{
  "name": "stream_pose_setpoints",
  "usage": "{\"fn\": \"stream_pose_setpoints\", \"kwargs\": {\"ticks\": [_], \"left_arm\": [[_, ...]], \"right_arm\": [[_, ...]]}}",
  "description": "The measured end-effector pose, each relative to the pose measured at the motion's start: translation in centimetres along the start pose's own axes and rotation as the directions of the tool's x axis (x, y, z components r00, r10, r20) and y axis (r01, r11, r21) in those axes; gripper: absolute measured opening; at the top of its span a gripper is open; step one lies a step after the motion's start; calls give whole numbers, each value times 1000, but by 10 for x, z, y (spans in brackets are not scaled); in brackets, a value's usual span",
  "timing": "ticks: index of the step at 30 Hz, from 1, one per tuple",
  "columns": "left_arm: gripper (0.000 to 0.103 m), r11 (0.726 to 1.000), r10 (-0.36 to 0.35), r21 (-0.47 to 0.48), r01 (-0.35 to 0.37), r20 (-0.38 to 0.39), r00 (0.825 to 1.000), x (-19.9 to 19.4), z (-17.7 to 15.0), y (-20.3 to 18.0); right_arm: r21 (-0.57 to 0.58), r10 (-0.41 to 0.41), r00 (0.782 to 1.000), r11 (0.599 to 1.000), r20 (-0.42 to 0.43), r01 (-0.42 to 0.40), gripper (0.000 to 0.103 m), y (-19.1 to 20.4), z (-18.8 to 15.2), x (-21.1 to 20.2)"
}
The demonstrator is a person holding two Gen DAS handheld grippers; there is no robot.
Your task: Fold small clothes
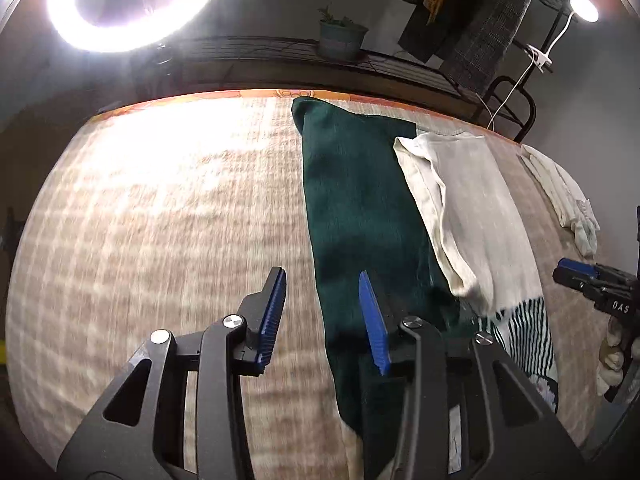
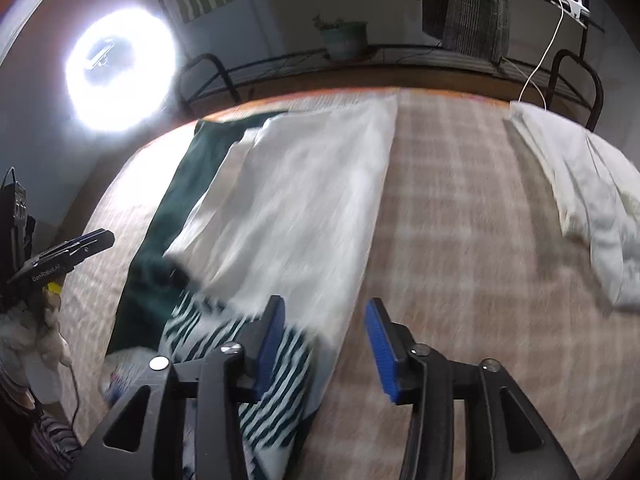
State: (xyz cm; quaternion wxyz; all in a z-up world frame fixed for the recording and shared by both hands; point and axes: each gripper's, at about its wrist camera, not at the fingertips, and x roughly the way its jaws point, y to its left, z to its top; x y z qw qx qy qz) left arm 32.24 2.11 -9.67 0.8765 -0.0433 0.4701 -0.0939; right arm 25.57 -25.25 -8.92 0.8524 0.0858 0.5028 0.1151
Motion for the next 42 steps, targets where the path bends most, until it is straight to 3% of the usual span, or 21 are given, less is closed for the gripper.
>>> {"fn": "stream_pose_setpoints", "kwargs": {"ticks": [3, 6, 10, 14, 18, 22, 23, 24, 28, 29, 32, 35, 37, 40, 41, 42], "left_arm": [[41, 1000, 10, 10, -10, -26, 1000, 24, 22, 6], [41, 1000, 0, -13, 0, -37, 999, 49, 44, 19], [41, 991, -81, -107, 75, -56, 995, 82, 76, 38], [41, 958, -193, -228, 174, -63, 979, 112, 103, 56], [41, 933, -258, -269, 240, -33, 966, 132, 130, 64], [40, 924, -269, -283, 259, 3, 963, 143, 147, 71], [34, 916, -282, -293, 273, 14, 959, 145, 149, 73], [19, 907, -303, -300, 297, 27, 953, 147, 150, 75], [5, 908, -330, -256, 332, 53, 943, 147, 153, 72], [5, 905, -345, -243, 351, 66, 936, 145, 153, 72], [3, 904, -361, -198, 379, 120, 925, 133, 154, 71], [3, 933, -289, -209, 292, 47, 956, 146, 151, 74], [3, 936, -275, -220, 273, 24, 961, 151, 151, 75], [2, 953, -250, -168, 252, 35, 968, 146, 151, 66], [2, 957, -241, -157, 243, 33, 970, 146, 151, 63], [2, 961, -230, -146, 233, 34, 973, 144, 150, 60]], "right_arm": [[13, 4, 1000, 1000, 9, -4, 55, -12, 18, 11], [40, 4, 1000, 999, 12, -5, 55, -29, 39, 28], [94, 44, 999, 995, 19, -45, 55, -51, 66, 52], [162, 114, 993, 980, 38, -119, 55, -70, 88, 70], [210, 166, 985, 962, 55, -174, 56, -85, 110, 89], [219, 206, 976, 951, 71, -217, 55, -93, 131, 102], [217, 215, 974, 950, 70, -225, 55, -93, 135, 104], [208, 219, 973, 951, 66, -229, 54, -93, 140, 108], [184, 242, 968, 951, 60, -249, 51, -92, 151, 118], [184, 250, 966, 949, 62, -258, 49, -92, 154, 120], [180, 272, 961, 944, 57, -278, 20, -89, 161, 125], [135, 255, 965, 956, 62, -262, 10, -85, 162, 127], [130, 222, 974, 966, 34, -225, 6, -85, 163, 135], [160, 260, 964, 951, 55, -266, 19, -90, 165, 134], [164, 259, 964, 950, 60, -265, 20, -89, 165, 134], [154, 247, 967, 955, 57, -253, 12, -87, 166, 134]]}}
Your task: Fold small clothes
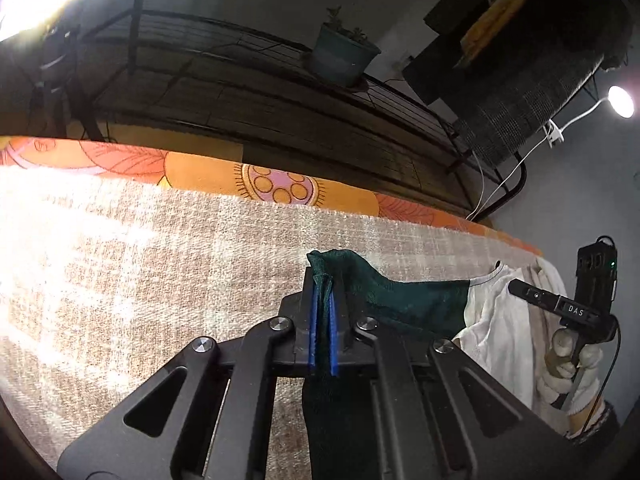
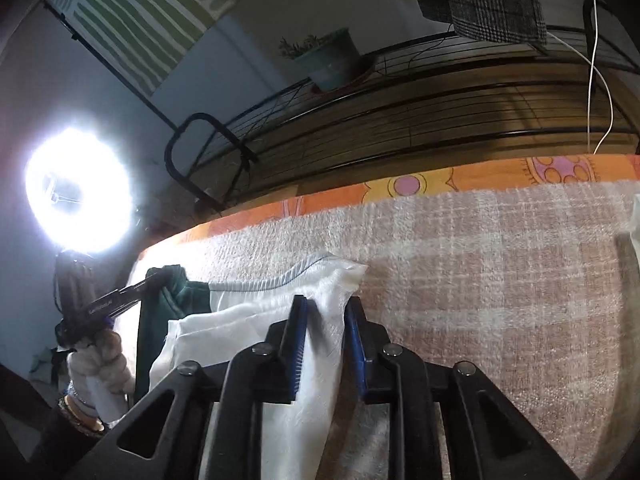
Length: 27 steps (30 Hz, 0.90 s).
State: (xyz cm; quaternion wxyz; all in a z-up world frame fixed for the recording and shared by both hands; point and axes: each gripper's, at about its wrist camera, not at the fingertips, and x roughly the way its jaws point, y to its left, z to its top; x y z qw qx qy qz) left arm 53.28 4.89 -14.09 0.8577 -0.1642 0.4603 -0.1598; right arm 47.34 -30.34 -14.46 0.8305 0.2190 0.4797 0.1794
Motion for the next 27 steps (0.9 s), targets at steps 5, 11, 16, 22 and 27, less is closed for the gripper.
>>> {"fn": "stream_pose_setpoints", "kwargs": {"ticks": [5, 11, 16, 22, 27], "left_arm": [[1, 1000, -6, 21, 6, 26, 1000, -24, 0, -10], [1, 997, -37, 74, 32, 74, 997, -68, -4, -33], [1, 991, -44, 129, 31, 97, 994, -105, -20, -53], [1, 980, -43, 198, 18, 123, 992, -154, -54, -77], [1, 973, -24, 230, -8, 135, 991, -189, -87, -85]], "right_arm": [[-47, -3, 1000, 999, 2, 3, 1, 16, 1, -7], [-75, 24, 998, 997, 56, -19, 1, 33, 0, -41], [-89, 58, 994, 995, 90, -50, 1, 52, -13, -77], [-113, 90, 989, 991, 115, -77, 1, 79, -43, -124], [-147, 75, 991, 987, 114, -58, 1, 101, -80, -160]]}}
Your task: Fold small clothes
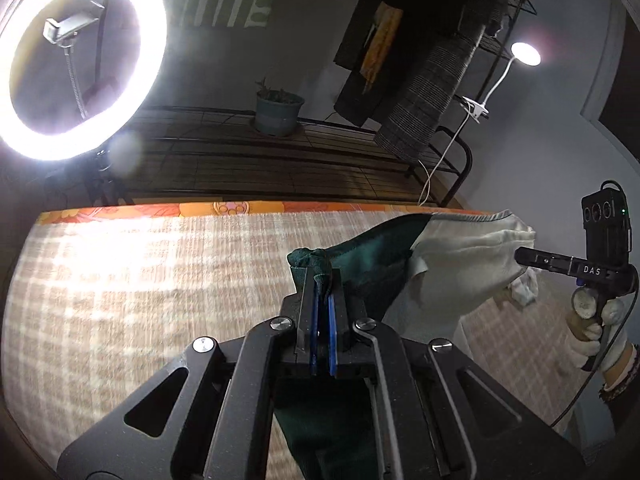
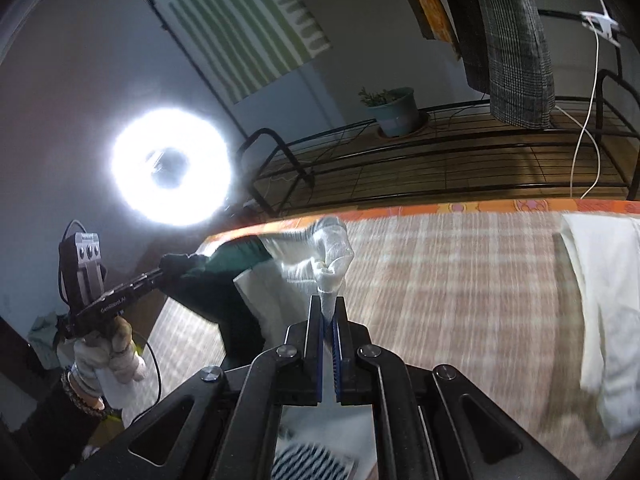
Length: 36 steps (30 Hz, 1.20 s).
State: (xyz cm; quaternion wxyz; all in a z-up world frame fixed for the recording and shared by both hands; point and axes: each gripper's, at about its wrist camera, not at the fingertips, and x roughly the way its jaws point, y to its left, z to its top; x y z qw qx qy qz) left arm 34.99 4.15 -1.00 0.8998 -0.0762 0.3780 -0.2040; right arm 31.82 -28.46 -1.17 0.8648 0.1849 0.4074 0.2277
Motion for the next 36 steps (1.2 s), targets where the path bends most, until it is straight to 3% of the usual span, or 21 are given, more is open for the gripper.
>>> {"fn": "stream_pose_setpoints", "kwargs": {"ticks": [9, 17, 23, 27, 29, 31, 34, 35, 36], "left_arm": [[1, 998, 39, 43, -37, -30, 999, -50, -76, -16], [1, 976, 110, 206, -77, -154, 982, -53, -163, -42], [2, 949, 135, 307, -76, -178, 975, -67, -189, -52], [4, 943, 142, 324, -75, -188, 972, -87, -199, -45], [5, 939, 141, 336, -73, -184, 973, -96, -204, -42], [5, 945, 141, 317, -79, -178, 974, -105, -205, -35], [6, 984, 101, 166, -69, -194, 976, -108, -195, -15], [15, 992, 83, 108, -63, -199, 976, -107, -192, -8], [31, 998, 50, 36, -43, -202, 978, -106, -189, 1]], "right_arm": [[-31, -28, 999, 999, -33, 27, 1, 33, -89, -42], [-129, -136, 983, 984, -124, 120, 1, 40, -165, -39], [-238, -243, 962, 949, -124, 209, 7, 45, -195, -55], [-233, -242, 965, 949, -103, 214, 8, 46, -207, -79], [-221, -226, 969, 954, -96, 201, 14, 45, -209, -90], [-184, -214, 973, 963, -87, 196, 24, 40, -208, -96], [-54, -195, 977, 980, -87, 191, 46, 27, -206, -96], [-14, -187, 978, 982, -94, 186, 52, 22, -206, -93], [37, -180, 977, 982, -112, 185, 53, 15, -206, -88]]}}
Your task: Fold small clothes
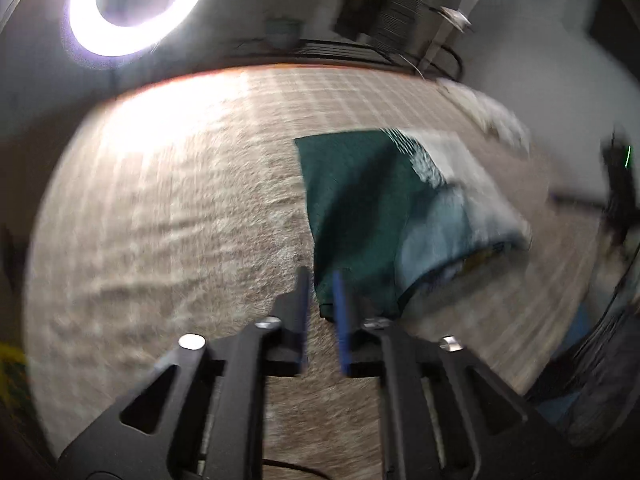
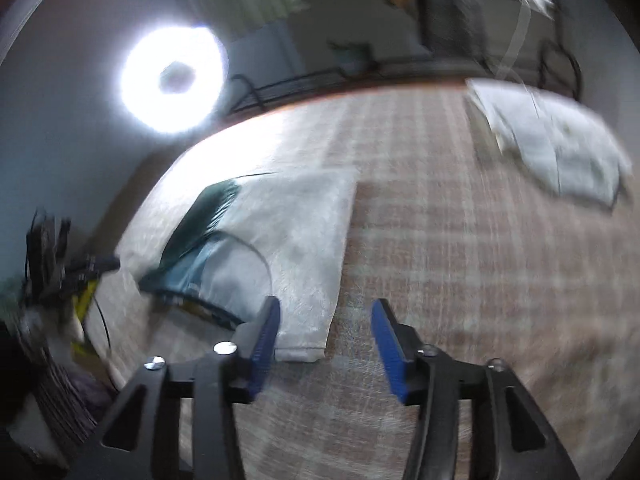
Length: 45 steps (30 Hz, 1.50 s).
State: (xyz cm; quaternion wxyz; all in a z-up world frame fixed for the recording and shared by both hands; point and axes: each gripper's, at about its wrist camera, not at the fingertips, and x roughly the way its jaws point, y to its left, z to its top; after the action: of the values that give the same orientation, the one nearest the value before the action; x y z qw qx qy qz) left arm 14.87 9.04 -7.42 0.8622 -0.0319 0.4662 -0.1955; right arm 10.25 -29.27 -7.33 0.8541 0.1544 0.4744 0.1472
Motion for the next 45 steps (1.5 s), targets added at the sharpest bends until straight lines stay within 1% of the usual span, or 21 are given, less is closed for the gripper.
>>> {"fn": "stream_pose_setpoints", "kwargs": {"ticks": [2, 5, 8, 10, 12, 13, 15, 17, 20, 22, 25, 26, 27, 29, 30, 32, 34, 35, 37, 40, 45], "left_arm": [[47, 996, -24, -86, 25, 8, 1000, 2, 2, 11], [47, 987, -39, -156, 32, -42, 998, 17, 1, 21], [47, 976, -49, -218, 24, -108, 993, 37, -7, 28], [47, 969, -72, -246, 34, -150, 986, 50, -13, 29], [47, 966, -73, -257, 30, -161, 984, 60, -17, 27], [44, 967, -65, -255, 26, -146, 987, 60, -16, 25], [0, 964, -102, -259, 58, -157, 982, 64, -15, 20], [0, 967, -88, -249, 50, -144, 986, 61, -15, 13], [0, 976, -85, -208, 58, -125, 988, 50, -17, -1], [0, 989, -22, -145, 2, -138, 990, 50, -20, -9], [0, 995, 40, -87, -54, -157, 987, 56, -20, -13], [0, 994, 68, -73, -79, -149, 987, 55, -18, -14], [1, 993, 89, -65, -99, -142, 986, 52, -14, -14], [7, 993, 85, -64, -94, -133, 987, 46, -8, -15], [13, 993, 100, -51, -106, -113, 989, 40, -4, -16], [19, 992, 118, -26, -120, -61, 991, 29, 1, -21], [20, 995, 97, -35, -97, -11, 995, 20, 9, -27], [20, 995, 89, -42, -88, 3, 996, 19, 14, -28], [20, 996, 66, -62, -65, 20, 998, 22, 24, -32], [20, 996, 12, -91, -11, 16, 1000, 29, 37, -38], [20, 997, 43, -65, -44, -17, 999, 53, 44, -57]], "right_arm": [[101, 25, 998, 995, -50, -20, 53, -11, -2, 17], [191, 69, 992, 980, -107, -48, 53, -21, -7, 37], [237, 97, 986, 970, -135, -63, 52, -25, -12, 49], [240, 117, 982, 968, -150, -78, 47, -23, -15, 55], [235, 145, 976, 966, -162, -104, 36, -18, -18, 59], [234, 162, 973, 965, -166, -121, 31, -15, -19, 61], [244, 185, 968, 959, -170, -141, 13, -13, -19, 65], [254, 186, 969, 957, -165, -140, 3, -12, -19, 66], [243, 164, 975, 962, -151, -124, 2, -13, -17, 56], [251, 157, 977, 961, -142, -118, 2, -21, -16, 47], [227, 128, 978, 970, -163, -89, 2, -21, -17, 49], [200, 106, 979, 977, -173, -70, 9, -15, -17, 50], [168, 78, 980, 985, -185, -47, 21, -9, -17, 52], [96, 41, 983, 995, -181, -24, 33, 7, -13, 49], [61, 23, 987, 998, -159, -14, 33, 15, -9, 44], [-34, -36, 994, 999, -99, 33, 33, 33, 2, 33], [-109, -52, 998, 993, -22, 49, 33, 50, 16, 28], [-131, -36, 999, 991, 12, 37, 33, 60, 26, 28], [-142, -2, 999, 990, 33, 7, 30, 71, 43, 37], [-175, 34, 999, 984, 27, -29, 23, 97, 71, 66], [-212, 61, 998, 975, 3, -59, 22, 132, 102, 120]]}}
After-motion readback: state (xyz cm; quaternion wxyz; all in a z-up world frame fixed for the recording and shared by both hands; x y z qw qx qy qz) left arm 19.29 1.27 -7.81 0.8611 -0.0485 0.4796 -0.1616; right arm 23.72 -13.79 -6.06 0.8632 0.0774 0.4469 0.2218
